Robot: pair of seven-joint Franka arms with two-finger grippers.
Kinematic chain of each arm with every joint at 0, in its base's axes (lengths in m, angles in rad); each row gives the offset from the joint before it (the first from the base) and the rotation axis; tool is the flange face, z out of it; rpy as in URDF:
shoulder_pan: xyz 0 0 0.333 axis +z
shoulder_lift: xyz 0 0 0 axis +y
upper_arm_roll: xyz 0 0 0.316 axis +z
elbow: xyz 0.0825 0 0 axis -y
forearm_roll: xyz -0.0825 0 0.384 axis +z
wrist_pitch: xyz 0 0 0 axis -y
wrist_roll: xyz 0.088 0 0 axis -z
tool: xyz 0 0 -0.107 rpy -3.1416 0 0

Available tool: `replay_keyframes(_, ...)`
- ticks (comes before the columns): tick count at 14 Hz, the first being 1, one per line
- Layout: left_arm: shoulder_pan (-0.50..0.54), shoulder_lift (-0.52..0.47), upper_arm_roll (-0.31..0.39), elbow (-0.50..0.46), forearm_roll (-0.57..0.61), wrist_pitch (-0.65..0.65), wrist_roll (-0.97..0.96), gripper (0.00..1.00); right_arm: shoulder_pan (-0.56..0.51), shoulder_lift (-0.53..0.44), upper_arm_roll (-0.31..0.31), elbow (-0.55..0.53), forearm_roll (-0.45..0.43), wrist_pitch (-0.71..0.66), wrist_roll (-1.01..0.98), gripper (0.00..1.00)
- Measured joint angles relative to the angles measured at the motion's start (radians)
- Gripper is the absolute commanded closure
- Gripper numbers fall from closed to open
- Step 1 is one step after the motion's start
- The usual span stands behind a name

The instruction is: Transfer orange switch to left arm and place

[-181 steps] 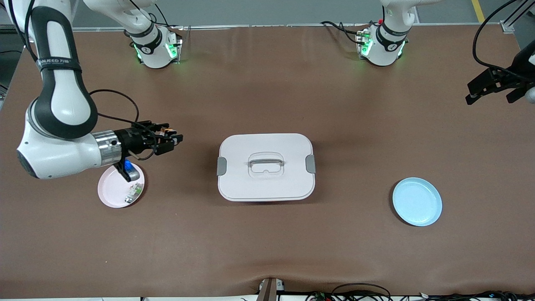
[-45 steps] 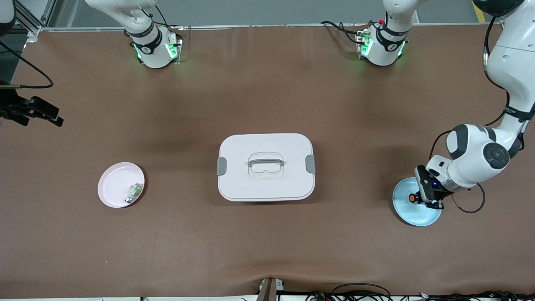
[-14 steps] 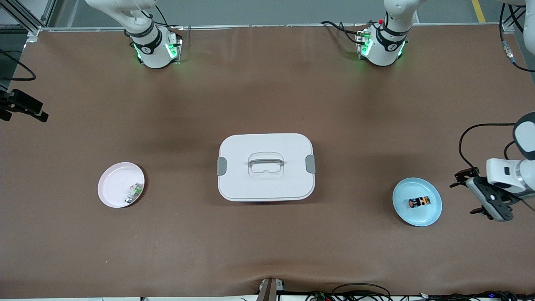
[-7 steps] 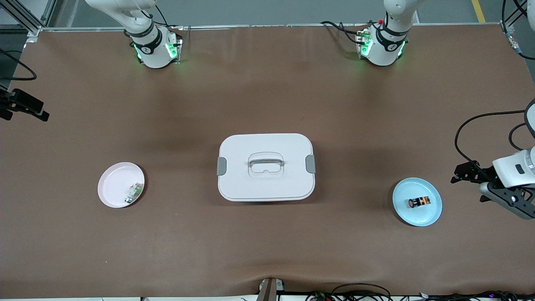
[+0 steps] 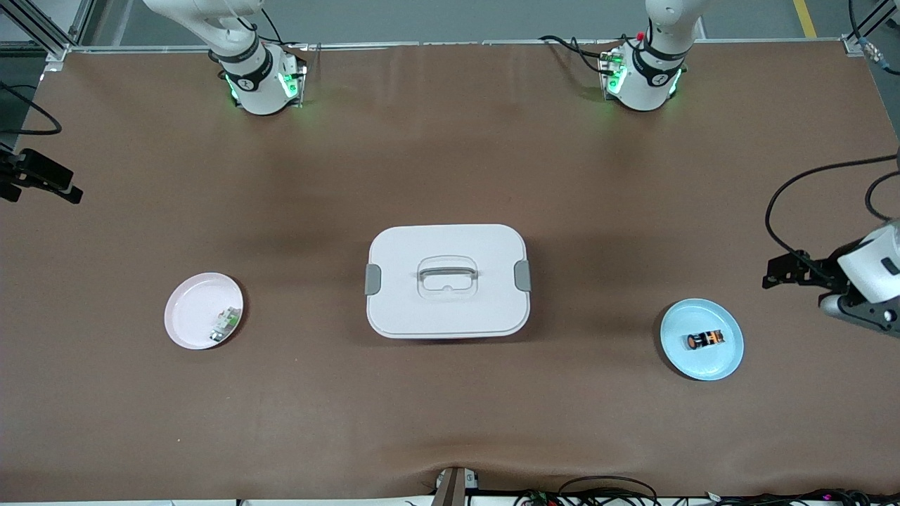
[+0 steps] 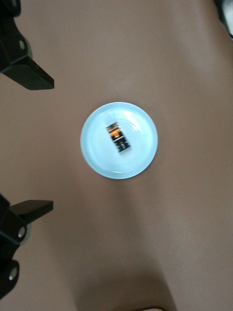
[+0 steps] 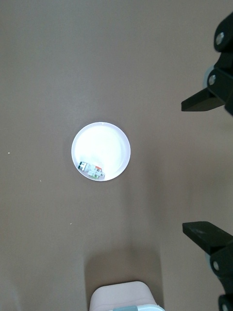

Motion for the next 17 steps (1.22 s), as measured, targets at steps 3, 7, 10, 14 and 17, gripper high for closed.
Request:
replay_keyframes(3,-0.001,-0.069,-0.021,-0.001,0.000,-0.075,-0.129,0.00,0.000,0.000,0.000,0.000,0.000,0.000,0.000,0.00)
replay_keyframes(7,-0.002,-0.120,-0.042,-0.002,0.000,-0.110,-0.282,0.00,0.000,0.000,0.000,0.000,0.000,0.000,0.000,0.00)
replay_keyframes(10,-0.002,-0.141,-0.054,-0.003,0.000,-0.116,-0.344,0.00,0.000,0.000,0.000,0.000,0.000,0.000,0.000,0.00)
replay_keyframes(14,0.020,-0.155,-0.029,-0.002,0.001,-0.150,-0.284,0.00,0.000,0.000,0.000,0.000,0.000,0.000,0.000,0.00)
replay_keyframes(17,0.051,-0.156,-0.018,0.009,0.000,-0.150,-0.218,0.00,0.000,0.000,0.000,0.001,0.000,0.000,0.000,0.00)
